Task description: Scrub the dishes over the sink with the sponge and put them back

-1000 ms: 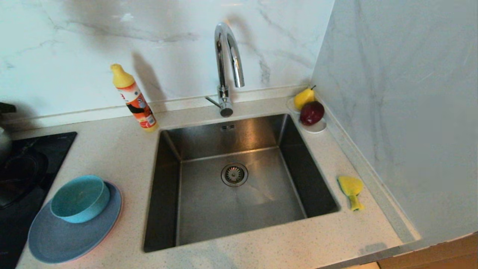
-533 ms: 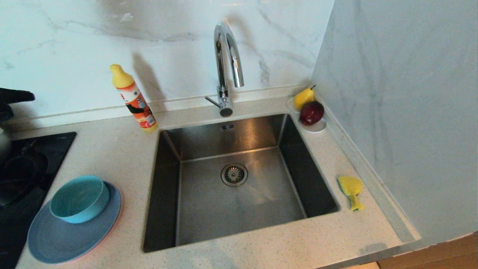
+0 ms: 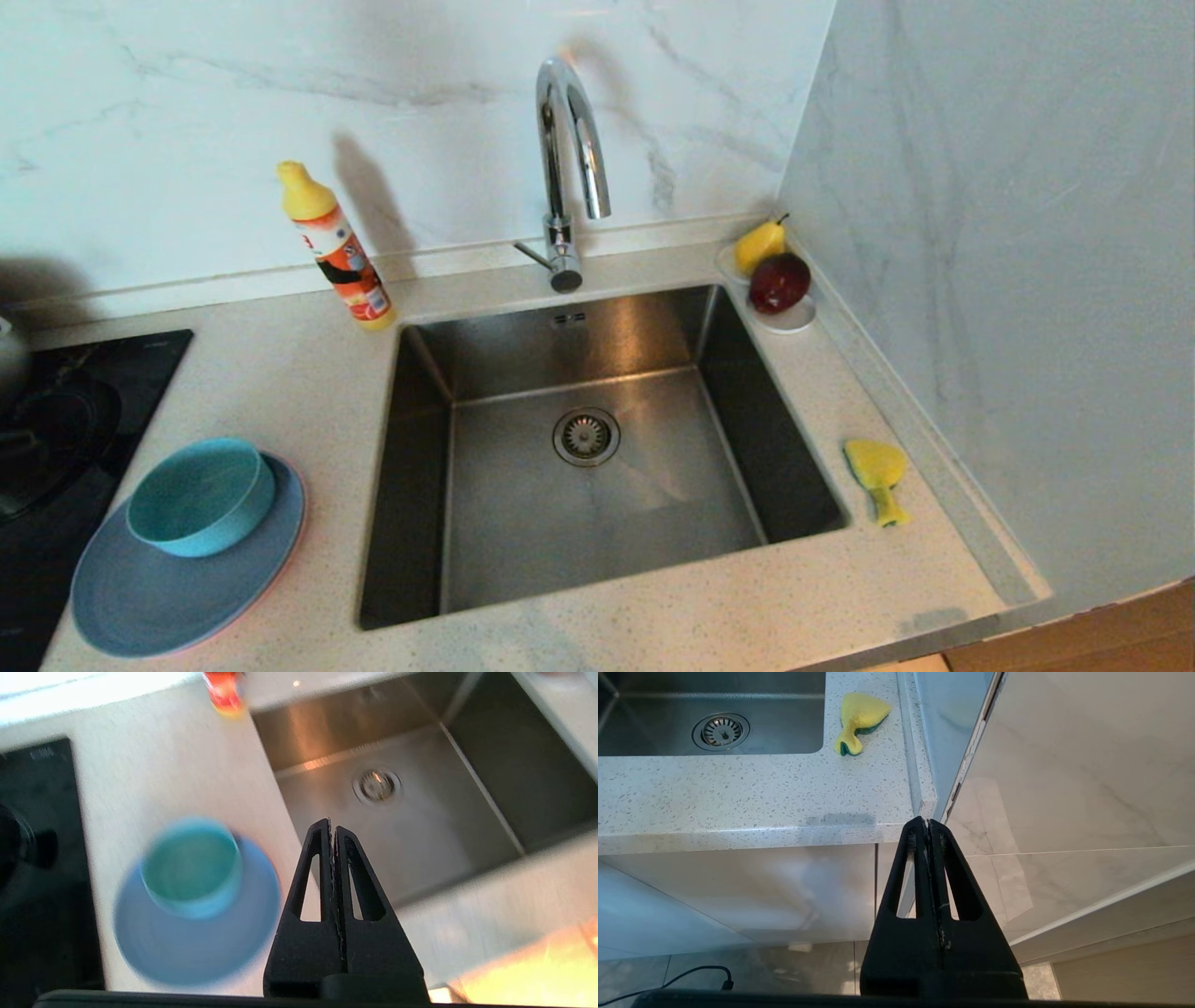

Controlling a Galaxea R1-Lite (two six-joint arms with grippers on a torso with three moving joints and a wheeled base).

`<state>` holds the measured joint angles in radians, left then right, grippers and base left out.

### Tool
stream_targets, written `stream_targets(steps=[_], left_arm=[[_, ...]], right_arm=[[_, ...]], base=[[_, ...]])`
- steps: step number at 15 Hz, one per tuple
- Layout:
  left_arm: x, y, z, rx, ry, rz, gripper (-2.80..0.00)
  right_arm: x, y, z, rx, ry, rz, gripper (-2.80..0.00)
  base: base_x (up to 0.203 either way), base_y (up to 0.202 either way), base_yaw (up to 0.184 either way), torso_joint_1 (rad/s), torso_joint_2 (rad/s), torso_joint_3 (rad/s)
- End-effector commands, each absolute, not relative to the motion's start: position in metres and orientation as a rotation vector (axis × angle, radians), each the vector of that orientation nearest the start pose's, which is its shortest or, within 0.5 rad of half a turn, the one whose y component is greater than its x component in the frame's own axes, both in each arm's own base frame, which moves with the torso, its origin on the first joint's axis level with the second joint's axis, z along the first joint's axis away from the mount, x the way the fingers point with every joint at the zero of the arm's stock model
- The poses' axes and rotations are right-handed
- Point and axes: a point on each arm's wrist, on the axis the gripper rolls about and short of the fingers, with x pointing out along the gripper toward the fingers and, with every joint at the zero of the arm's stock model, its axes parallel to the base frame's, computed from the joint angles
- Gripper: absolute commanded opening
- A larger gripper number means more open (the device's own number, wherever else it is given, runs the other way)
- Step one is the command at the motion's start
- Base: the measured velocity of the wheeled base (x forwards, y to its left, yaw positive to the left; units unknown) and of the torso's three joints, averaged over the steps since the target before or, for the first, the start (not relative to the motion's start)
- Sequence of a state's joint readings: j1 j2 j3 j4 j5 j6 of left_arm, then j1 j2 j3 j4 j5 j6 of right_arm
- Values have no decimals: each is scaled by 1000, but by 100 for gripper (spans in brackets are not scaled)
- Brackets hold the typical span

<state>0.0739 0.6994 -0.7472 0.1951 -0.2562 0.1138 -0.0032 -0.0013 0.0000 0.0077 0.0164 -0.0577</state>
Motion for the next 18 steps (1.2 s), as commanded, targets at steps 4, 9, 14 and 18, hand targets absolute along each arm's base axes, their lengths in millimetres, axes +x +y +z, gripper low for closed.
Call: stream_targets(steps=[4,9,14,18], left_arm=[[-24,-3,146,99,95,-154,-280],[-38,-1,104,68,12,-70,-280],[-23,0,73,85,23,-4,-280],[-22,0,73,68,-3,-11,-280]], right_arm=[[-23,0,75,-58,7,14,-280],[-23,0,75,-58,7,14,-280],[-23,0,75,-58,7,14,-280],[-23,0,75,-58,7,14,-280]], base=[[0,0,0,0,0,0],[0,0,0,0,0,0],[0,0,0,0,0,0],[0,0,0,0,0,0]])
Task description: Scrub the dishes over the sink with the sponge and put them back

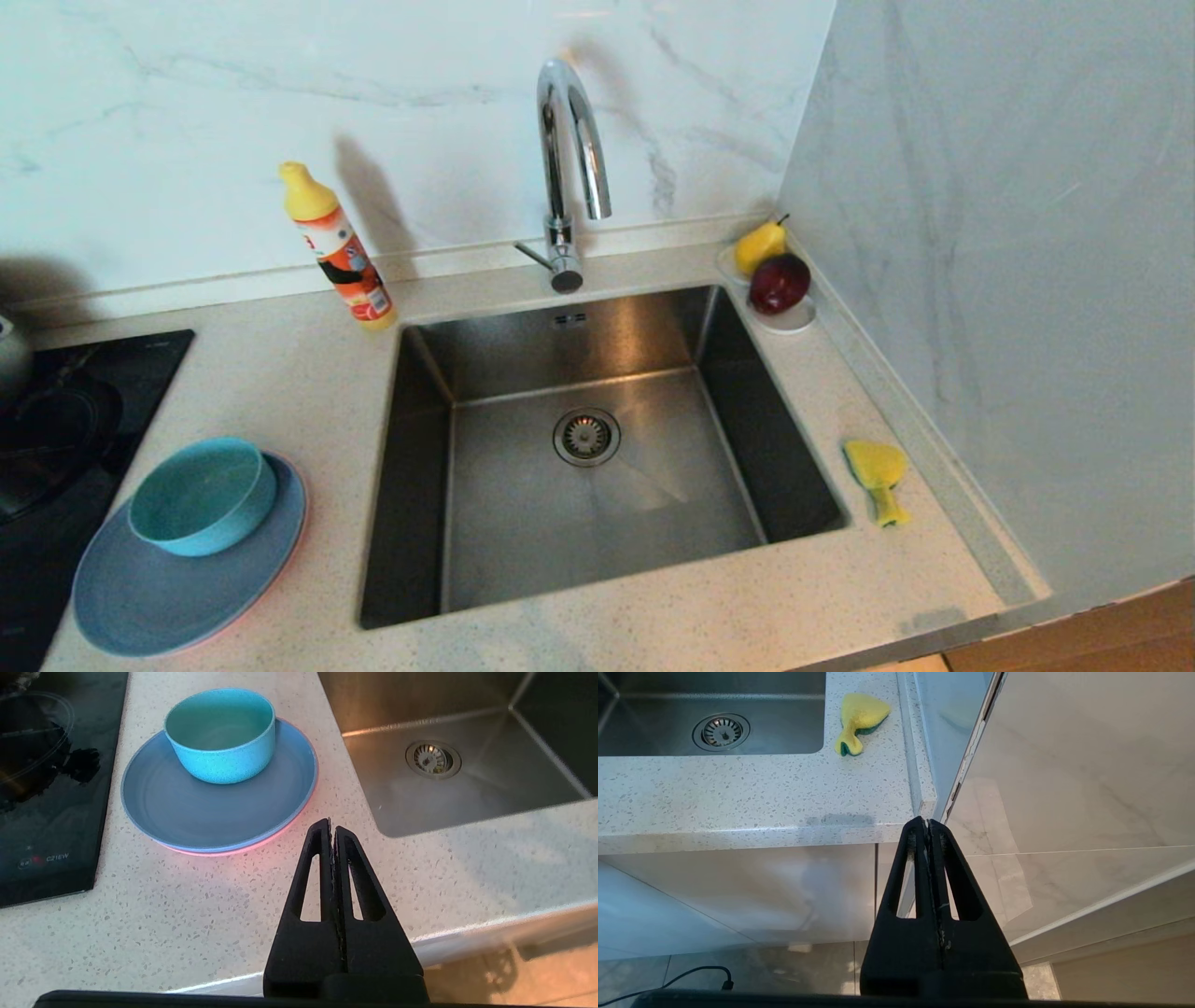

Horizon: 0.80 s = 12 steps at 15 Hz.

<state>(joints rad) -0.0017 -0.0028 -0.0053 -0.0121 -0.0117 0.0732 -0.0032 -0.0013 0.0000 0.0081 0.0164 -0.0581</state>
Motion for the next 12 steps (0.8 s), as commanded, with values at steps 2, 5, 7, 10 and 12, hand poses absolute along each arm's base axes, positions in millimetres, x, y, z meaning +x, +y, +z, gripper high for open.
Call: stream_targets(steps=[2,5,7,10,12], left_arm=[[-22,0,74,52,-8,-9,-280],[-22,0,74,52,-7,-9,-280],[-22,0,74,52,-7,-9,-280],[-22,0,73,46,-6,-8,-280],[-22,0,74,34,-8,-8,-280]], right_arm=[[-23,0,75,-60,7,16,-280],[-23,0,74,-68,9,12,-280],[-23,0,75,-64,20,9,-280],[-23,0,75,-40,6,14,-280],[-23,0,75,-27,1,10,-280]], base=[[0,0,0,0,0,0],[0,0,0,0,0,0],[0,0,0,0,0,0],[0,0,0,0,0,0],[0,0,0,0,0,0]])
